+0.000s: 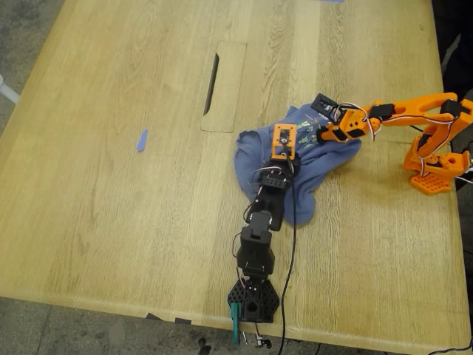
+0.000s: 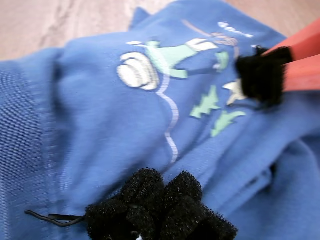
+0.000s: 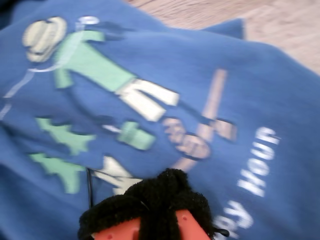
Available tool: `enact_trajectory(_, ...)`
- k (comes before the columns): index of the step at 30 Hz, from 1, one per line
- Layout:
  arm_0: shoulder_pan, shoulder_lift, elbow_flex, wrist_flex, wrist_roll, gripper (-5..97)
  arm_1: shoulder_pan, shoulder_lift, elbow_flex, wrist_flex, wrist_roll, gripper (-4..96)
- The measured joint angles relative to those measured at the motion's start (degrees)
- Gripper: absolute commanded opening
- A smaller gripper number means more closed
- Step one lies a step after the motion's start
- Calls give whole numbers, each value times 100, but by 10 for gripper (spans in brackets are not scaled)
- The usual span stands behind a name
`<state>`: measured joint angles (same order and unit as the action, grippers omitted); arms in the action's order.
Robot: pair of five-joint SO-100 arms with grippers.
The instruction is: Fold a T-shirt
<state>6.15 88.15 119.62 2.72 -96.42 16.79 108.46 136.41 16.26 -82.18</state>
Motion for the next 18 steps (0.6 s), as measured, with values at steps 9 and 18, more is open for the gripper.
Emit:
enact_trajectory(9,-1283,1195,1222,-114,18,25,1573,1081,773,18,0,0)
enact_trajectory(18,-3349,3243,2566,334,18,6,3841,2944,1696,413,-176,0)
